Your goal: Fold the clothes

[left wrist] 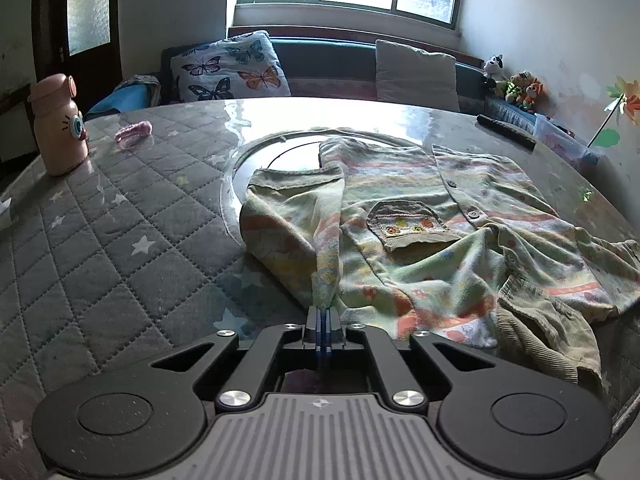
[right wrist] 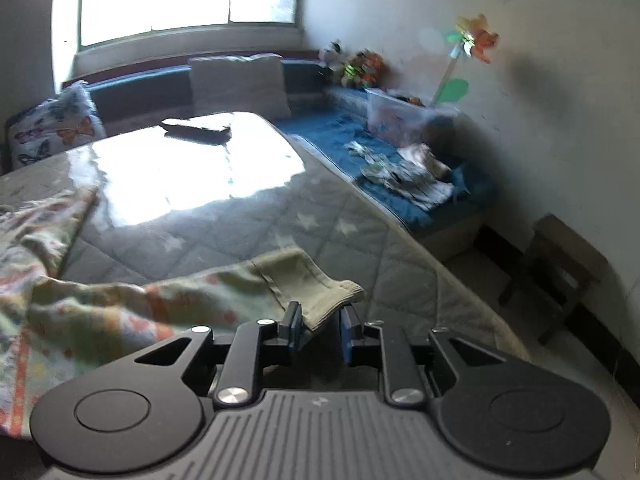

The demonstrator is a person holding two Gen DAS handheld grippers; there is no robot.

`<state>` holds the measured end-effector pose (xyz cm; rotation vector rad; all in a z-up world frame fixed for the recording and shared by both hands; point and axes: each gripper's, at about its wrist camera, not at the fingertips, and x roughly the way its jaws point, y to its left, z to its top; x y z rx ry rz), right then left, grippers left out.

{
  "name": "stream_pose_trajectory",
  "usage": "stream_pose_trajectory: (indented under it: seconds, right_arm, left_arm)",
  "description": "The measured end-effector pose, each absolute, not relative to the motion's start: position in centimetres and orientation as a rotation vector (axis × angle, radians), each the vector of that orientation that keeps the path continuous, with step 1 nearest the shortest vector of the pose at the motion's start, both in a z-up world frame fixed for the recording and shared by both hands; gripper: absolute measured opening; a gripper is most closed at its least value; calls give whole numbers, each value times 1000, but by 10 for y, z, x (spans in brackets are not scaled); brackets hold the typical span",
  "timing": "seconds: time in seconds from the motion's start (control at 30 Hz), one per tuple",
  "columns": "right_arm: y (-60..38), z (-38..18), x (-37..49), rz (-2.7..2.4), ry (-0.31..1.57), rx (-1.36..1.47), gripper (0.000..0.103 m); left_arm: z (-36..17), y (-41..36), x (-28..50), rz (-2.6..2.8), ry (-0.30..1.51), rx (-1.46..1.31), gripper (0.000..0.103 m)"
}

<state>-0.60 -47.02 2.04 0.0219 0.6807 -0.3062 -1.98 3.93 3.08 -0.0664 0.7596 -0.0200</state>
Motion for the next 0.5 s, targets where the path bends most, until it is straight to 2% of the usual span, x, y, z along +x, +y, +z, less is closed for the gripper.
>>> stream_pose_trajectory:
  seconds: [0.1,0.23,0.33,0.47,0.5]
  right_arm:
    - [-460,23,2,-271,676,-13,24]
    - [-456,28,6,-334,651,-99,35]
    - [-460,35,2,-361,634,-99,35]
    - [-458,38,3,-267,638,-32,35]
    - [-455,34,7,-237,654,-18,35]
  left_arm:
    - [33,39,-22,-19,756,-60,5]
    - [36,40,-26,-26,749,-52,9]
    - [40,38,-26,-25,740,-37,14]
    - [49,36,-27,-24,715,-21,27]
    - [51,36,-26,-23,709,-16,27]
